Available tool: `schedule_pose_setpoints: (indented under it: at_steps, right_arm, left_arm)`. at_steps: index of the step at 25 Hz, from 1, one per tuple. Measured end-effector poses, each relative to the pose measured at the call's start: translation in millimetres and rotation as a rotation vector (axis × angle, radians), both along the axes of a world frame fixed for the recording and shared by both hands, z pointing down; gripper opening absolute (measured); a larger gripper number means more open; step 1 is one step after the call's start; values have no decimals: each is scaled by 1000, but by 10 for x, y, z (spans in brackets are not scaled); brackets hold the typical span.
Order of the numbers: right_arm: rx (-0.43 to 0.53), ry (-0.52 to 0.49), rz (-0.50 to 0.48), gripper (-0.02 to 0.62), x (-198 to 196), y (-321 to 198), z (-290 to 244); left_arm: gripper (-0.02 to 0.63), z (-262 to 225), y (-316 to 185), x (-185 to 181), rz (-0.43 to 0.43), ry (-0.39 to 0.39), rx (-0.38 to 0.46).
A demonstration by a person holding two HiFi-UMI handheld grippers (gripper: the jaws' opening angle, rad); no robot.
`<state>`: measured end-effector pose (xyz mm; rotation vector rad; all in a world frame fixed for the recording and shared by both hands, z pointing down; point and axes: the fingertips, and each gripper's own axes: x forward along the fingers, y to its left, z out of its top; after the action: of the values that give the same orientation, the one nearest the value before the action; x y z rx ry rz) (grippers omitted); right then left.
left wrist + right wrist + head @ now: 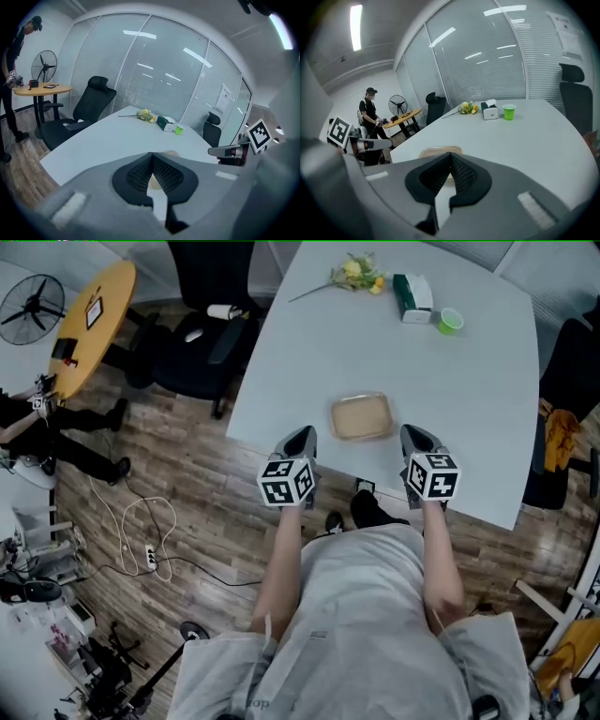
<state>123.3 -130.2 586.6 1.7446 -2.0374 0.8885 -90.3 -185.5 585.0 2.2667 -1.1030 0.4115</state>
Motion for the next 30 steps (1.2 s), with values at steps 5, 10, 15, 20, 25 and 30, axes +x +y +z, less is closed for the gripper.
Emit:
schedule_pose_setpoints:
  at_steps: [5,10,15,20,25,30]
  right_arm:
    - [-50,-4,-25,3,117,-199,207]
    - [-79,-17,-74,5,104,-452,388]
    - [-117,-60,-117,12,-7,-474,483]
    - [-141,-83,-164,51,-64,-487,505]
    - [-139,-106,-167,77,-60,-512,480]
    - [-150,-139,-173,109,-21,-525,471]
  left_arm:
    - [2,155,-65,163,-24,-35,-37]
    - [2,311,-156,247,-62,-51,-55]
    - [29,458,-83,269,-71,-48,-120]
    - [70,484,-90,354,-65,-47,-135]
    - [109,474,-142,339,-113,-29,-148]
    - [148,513,-168,379,-143,-11,-185]
